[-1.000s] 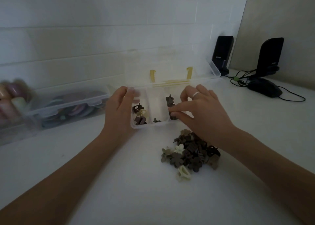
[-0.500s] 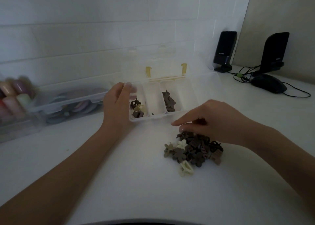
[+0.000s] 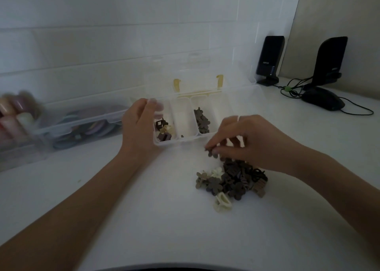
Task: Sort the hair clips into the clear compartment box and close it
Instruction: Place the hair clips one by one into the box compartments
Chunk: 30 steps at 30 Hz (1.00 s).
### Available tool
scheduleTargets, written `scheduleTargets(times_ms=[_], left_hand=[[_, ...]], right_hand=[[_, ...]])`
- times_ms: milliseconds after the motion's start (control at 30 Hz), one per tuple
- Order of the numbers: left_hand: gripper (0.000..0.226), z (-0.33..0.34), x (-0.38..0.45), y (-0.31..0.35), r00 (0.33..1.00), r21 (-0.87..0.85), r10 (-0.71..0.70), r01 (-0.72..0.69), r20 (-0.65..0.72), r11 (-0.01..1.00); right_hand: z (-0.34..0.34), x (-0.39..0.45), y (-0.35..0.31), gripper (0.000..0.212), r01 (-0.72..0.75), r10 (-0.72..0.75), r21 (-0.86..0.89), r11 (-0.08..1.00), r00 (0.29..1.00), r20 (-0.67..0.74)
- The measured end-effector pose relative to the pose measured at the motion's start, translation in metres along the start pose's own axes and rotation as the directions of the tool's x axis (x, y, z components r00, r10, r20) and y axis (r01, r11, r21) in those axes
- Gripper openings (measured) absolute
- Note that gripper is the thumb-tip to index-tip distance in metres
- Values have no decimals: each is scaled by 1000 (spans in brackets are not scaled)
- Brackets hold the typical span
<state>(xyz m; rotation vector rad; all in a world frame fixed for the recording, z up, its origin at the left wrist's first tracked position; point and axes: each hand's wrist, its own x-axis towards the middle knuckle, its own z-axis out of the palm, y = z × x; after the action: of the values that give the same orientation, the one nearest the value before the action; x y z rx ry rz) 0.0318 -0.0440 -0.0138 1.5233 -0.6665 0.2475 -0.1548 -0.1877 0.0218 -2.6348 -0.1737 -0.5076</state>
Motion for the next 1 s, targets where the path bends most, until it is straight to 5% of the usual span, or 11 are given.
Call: scheduleTargets(times_ms=[133, 333, 533, 700, 800, 1000], left_hand=[[26, 1, 0, 0, 1000, -10, 2, -2, -1, 1000], [26, 0, 0, 0, 1000, -8, 28, -28, 6, 1000], [27, 0, 1, -1, 1000, -38, -14, 15, 15, 999], [29, 1, -2, 1, 1000, -5, -6, 6, 21, 1000], [26, 2, -3, 4, 999, 20, 16, -16, 34, 1000], [38, 2, -6, 6, 996, 37, 77, -79, 43, 996]], right_hand=[[0, 0, -4, 18, 0, 44, 189, 982, 972, -230], [10, -1, 1, 10, 38, 42, 210, 977, 930, -365], [18, -2, 4, 11, 138, -141, -40, 990, 882, -450], [18, -2, 9, 12, 27, -195, -292, 956, 804, -562], [18, 3, 10, 13, -14, -229, -397, 918, 798, -557], [25, 10, 16, 7, -31, -137, -424, 905, 923, -359]])
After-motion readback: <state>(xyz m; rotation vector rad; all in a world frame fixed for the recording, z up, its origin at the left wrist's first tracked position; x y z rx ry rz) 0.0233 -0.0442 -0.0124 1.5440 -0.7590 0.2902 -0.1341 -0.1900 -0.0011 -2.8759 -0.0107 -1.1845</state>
